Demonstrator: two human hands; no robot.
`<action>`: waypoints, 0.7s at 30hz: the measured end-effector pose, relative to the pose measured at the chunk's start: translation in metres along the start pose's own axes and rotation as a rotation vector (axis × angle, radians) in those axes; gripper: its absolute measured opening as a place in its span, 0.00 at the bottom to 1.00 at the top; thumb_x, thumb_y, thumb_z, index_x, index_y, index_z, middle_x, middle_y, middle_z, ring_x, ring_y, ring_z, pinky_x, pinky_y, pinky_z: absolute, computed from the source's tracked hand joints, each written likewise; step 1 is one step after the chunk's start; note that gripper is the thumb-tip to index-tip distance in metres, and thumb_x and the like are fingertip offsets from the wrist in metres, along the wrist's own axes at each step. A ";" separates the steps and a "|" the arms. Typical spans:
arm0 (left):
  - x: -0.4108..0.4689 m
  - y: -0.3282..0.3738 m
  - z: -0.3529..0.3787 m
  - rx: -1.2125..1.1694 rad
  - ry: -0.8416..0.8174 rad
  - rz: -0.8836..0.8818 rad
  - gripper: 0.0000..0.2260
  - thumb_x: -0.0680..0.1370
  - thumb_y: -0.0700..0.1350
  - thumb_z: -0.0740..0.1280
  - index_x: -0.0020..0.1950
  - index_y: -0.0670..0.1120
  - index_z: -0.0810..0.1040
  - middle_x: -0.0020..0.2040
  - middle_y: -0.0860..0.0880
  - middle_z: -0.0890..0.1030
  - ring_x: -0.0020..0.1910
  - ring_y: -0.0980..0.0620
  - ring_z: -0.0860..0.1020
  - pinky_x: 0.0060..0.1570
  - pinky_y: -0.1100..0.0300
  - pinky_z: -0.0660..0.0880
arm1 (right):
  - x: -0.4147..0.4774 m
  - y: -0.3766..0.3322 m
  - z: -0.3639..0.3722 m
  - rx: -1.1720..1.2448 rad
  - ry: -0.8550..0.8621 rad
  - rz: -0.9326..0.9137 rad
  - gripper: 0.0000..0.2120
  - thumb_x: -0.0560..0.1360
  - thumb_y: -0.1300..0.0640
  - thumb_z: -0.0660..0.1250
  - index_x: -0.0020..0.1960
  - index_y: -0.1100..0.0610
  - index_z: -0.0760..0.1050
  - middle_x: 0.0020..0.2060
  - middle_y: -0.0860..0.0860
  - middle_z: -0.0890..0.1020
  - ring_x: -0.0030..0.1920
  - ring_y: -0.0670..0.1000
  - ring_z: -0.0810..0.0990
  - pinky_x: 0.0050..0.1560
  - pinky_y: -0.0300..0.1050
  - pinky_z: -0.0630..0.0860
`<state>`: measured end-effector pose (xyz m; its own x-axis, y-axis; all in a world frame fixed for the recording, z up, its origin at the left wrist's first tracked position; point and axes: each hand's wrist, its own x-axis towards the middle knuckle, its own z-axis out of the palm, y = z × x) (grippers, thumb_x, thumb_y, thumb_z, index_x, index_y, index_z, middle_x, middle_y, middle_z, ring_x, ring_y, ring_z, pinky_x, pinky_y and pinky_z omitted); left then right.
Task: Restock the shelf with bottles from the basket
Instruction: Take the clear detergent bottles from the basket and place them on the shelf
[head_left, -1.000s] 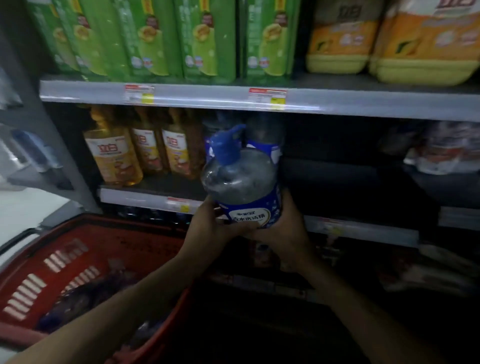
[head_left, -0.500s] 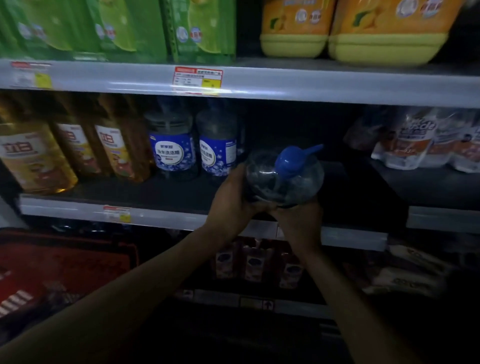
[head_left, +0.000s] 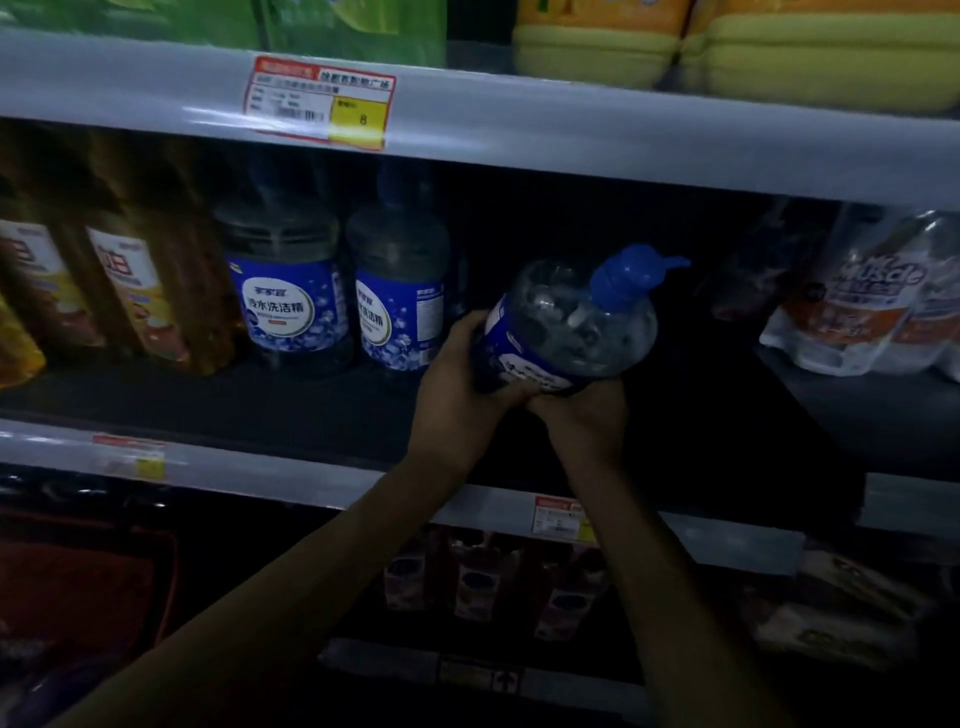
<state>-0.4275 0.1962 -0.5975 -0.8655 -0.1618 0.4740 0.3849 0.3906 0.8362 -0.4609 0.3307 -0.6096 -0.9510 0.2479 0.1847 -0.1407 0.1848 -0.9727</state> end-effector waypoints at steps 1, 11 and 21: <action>0.003 -0.005 0.004 -0.028 0.030 -0.029 0.35 0.72 0.44 0.80 0.76 0.49 0.69 0.63 0.60 0.79 0.60 0.70 0.77 0.57 0.73 0.74 | 0.007 0.000 0.006 -0.002 0.012 0.003 0.32 0.58 0.56 0.81 0.61 0.56 0.80 0.53 0.51 0.86 0.53 0.48 0.85 0.55 0.51 0.83; 0.042 -0.032 0.043 -0.059 0.087 -0.105 0.32 0.84 0.48 0.64 0.85 0.50 0.53 0.80 0.50 0.66 0.76 0.55 0.68 0.76 0.50 0.68 | 0.061 -0.001 0.038 -0.095 0.067 -0.017 0.31 0.66 0.52 0.82 0.66 0.53 0.76 0.55 0.49 0.84 0.51 0.48 0.82 0.45 0.39 0.77; 0.056 -0.047 0.049 -0.062 0.064 -0.262 0.32 0.77 0.66 0.58 0.81 0.61 0.60 0.76 0.53 0.73 0.73 0.52 0.73 0.72 0.45 0.72 | 0.073 -0.006 0.053 -0.337 0.071 -0.024 0.23 0.71 0.47 0.77 0.60 0.57 0.74 0.55 0.55 0.82 0.51 0.56 0.82 0.43 0.46 0.78</action>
<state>-0.5094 0.2128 -0.6238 -0.9168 -0.3081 0.2540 0.1708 0.2723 0.9469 -0.5439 0.2970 -0.5981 -0.9254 0.3026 0.2280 -0.0530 0.4925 -0.8687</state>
